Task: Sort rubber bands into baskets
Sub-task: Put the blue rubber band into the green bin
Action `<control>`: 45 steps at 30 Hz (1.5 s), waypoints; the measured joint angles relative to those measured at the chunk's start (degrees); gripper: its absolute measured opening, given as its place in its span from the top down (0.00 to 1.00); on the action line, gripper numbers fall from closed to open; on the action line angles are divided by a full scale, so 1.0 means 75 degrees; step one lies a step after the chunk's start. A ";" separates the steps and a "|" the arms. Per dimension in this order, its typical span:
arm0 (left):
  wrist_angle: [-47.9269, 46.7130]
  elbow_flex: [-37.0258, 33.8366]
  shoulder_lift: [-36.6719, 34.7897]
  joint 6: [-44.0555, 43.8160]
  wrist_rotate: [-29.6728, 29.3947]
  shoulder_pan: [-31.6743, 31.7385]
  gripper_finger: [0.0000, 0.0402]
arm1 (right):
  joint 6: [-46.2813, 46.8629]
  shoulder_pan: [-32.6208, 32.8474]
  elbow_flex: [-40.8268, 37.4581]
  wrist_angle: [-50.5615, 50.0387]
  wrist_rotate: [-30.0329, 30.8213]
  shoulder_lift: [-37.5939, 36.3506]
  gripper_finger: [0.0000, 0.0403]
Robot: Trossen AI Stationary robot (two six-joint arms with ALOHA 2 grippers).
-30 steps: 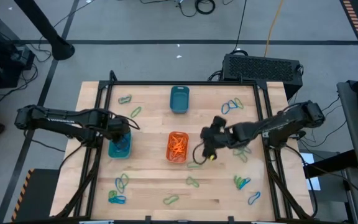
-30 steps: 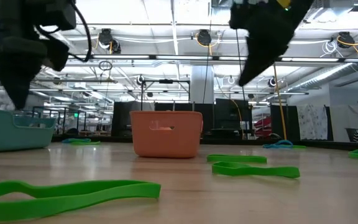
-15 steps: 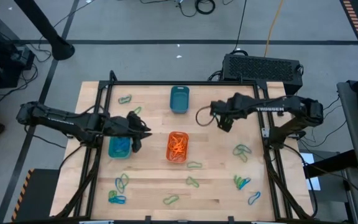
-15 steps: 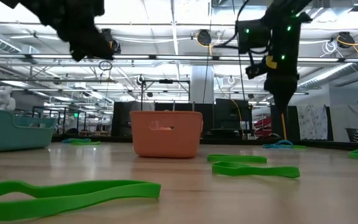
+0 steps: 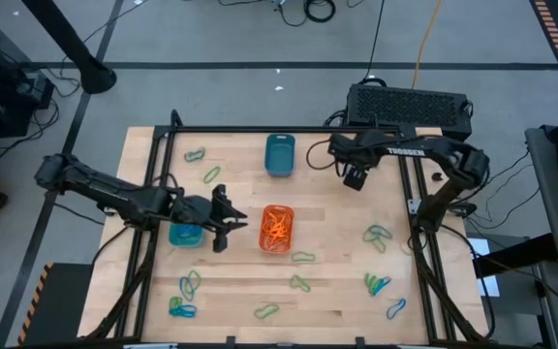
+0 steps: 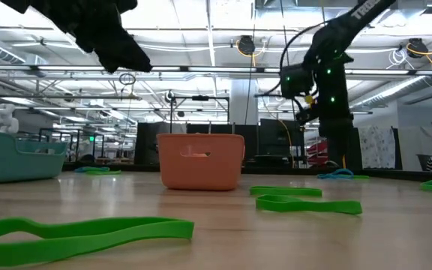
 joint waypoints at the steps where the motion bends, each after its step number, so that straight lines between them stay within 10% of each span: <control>1: 0.0062 0.0000 0.0093 0.0002 0.0000 0.0000 0.73 | -0.0053 -0.0046 0.0000 0.0003 -0.0012 0.0118 0.47; 15: 0.0574 -0.0009 0.0486 0.0204 0.0073 0.0003 0.73 | -0.0300 -0.0374 0.0026 0.0148 0.0265 0.1568 0.49; 26: 0.1420 -0.0009 0.0486 0.0601 0.0052 -0.0009 0.73 | -0.0286 -0.0430 -0.0015 0.0347 0.0447 0.1456 0.95; 36: 0.2433 -0.0379 0.0721 0.0620 0.0052 -0.0049 0.73 | 0.0390 0.0003 0.0003 -0.0376 0.0419 0.0454 0.99; 45: 0.4658 -0.0495 0.2277 0.0785 0.0124 -0.0058 0.73 | 0.2306 0.1163 0.0012 -0.0147 -0.1873 -0.1427 1.00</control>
